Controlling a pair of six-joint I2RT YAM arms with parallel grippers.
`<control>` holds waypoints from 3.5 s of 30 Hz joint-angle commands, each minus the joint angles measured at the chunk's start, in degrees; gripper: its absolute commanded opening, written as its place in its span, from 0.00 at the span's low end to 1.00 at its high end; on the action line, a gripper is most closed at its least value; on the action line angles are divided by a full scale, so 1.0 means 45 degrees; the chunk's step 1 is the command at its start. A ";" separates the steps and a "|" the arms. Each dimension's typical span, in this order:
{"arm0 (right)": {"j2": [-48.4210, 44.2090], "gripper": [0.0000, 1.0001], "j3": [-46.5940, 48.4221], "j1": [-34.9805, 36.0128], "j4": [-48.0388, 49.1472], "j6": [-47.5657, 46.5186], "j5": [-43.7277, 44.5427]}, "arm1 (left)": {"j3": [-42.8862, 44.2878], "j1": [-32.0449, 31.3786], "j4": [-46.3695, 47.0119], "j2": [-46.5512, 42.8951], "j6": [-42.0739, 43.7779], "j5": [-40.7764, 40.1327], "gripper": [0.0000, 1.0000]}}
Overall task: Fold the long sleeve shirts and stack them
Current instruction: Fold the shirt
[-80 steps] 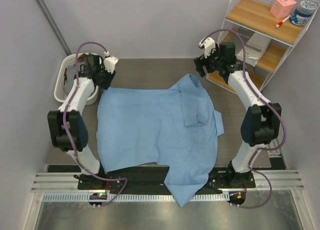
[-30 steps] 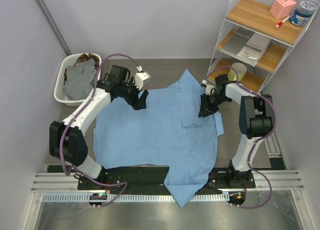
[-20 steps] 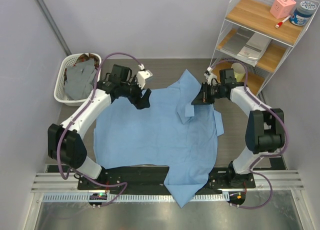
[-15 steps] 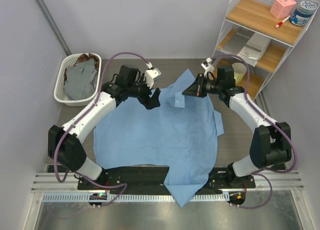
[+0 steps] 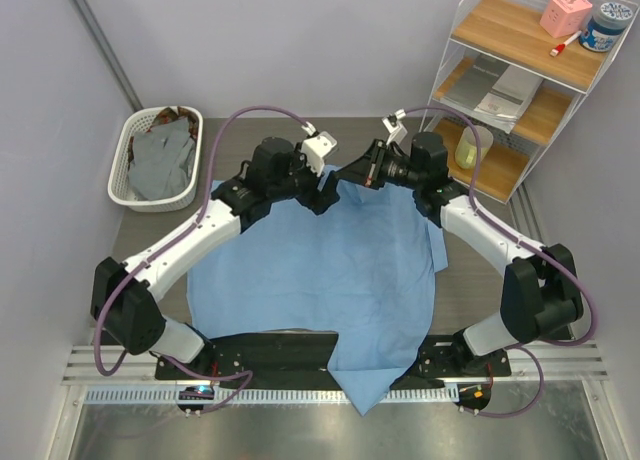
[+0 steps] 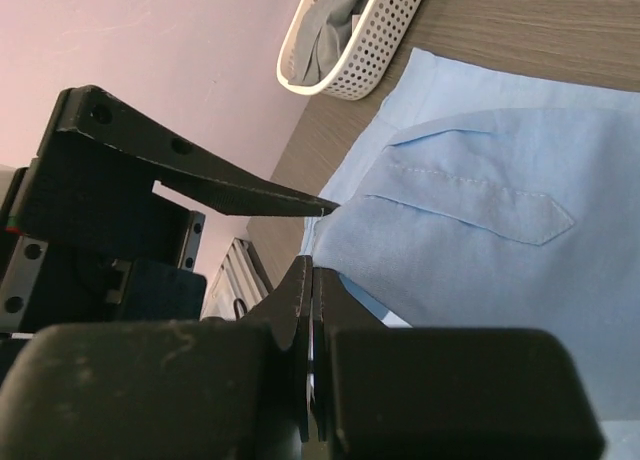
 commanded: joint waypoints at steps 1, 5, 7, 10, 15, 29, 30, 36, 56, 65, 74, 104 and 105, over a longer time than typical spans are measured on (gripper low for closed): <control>-0.0231 0.01 0.0645 0.0398 0.1365 0.0438 0.0552 | -0.0062 0.0036 0.0567 -0.0576 0.1048 -0.1072 0.65; -0.0171 0.01 0.0840 0.0496 0.1464 0.0459 0.0786 | -0.0218 0.0133 0.0137 -0.0947 0.1791 -0.2339 0.40; -0.0016 0.01 0.0957 0.0613 0.1484 0.0381 0.0864 | -0.0374 0.0541 0.0020 -0.1123 0.1890 -0.2364 0.28; 0.0141 0.01 0.1133 0.0867 0.1426 0.0245 0.0865 | -0.0278 0.1244 -0.0408 -0.1241 0.1773 -0.1896 0.02; 0.0454 0.44 0.1972 0.0926 -0.0015 -0.1911 -0.0168 | -0.0276 0.2592 -0.1834 -0.2038 0.3350 0.0694 0.00; 0.1272 0.80 0.3457 -0.3252 -1.0077 -1.3105 0.1235 | -0.3226 0.5681 -0.4261 -0.4895 0.9743 0.2366 0.00; 0.1468 0.80 0.3516 -0.3389 -1.0253 -1.3560 0.1313 | -0.3207 0.5700 -0.3853 -0.4816 0.9393 0.2325 0.00; 0.2562 0.86 0.4901 -0.3469 -1.0197 -1.4949 -0.0303 | -0.2466 0.5700 -0.2580 -0.4270 0.9505 0.3960 0.00; 0.4966 1.00 1.0352 0.1218 -1.0371 -1.8816 -0.4389 | -0.1215 0.5115 -0.7325 -0.3996 1.9390 0.8868 0.00; 0.4204 0.75 0.9454 0.1512 -1.1680 -1.9756 -0.4761 | -0.1312 0.5115 -0.6078 -0.3858 1.8942 0.8555 0.00; 0.4419 0.01 1.1055 0.0674 -1.0691 -1.6247 -0.3395 | -0.1041 0.5893 -0.0341 -0.2611 1.0404 0.6623 0.47; 0.4087 0.01 1.1875 -0.2160 -0.8458 -1.3037 -0.0894 | 1.1714 0.8982 -1.1347 1.1531 1.5033 0.2207 0.42; 0.4106 0.01 1.1895 -0.2160 -0.8419 -1.3018 -0.0893 | 1.1967 0.8982 -1.1406 1.1783 1.5073 0.2188 0.42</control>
